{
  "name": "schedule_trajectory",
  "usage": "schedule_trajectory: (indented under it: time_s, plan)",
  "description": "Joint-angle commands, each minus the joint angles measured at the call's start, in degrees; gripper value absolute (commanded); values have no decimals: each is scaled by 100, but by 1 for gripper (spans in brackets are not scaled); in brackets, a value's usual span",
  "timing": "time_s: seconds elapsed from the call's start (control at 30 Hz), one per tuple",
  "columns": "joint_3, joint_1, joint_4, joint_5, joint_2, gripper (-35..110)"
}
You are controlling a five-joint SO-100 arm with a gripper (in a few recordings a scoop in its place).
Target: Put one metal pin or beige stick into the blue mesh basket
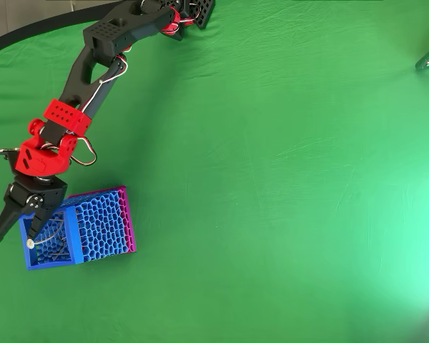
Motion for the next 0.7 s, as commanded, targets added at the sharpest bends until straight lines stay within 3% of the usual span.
schedule_trajectory:
  time_s: [0.0,0.13,0.37,0.53,0.67]
  plan:
    - [-123,141,44,334,466,37]
    - [193,105,105,185,475,39]
    - [1688,-202,-2725,-3234,536,39]
    - [1415,-360,-3006,-4500,580,40]
    - [1318,-431,-3182,-4711,835,40]
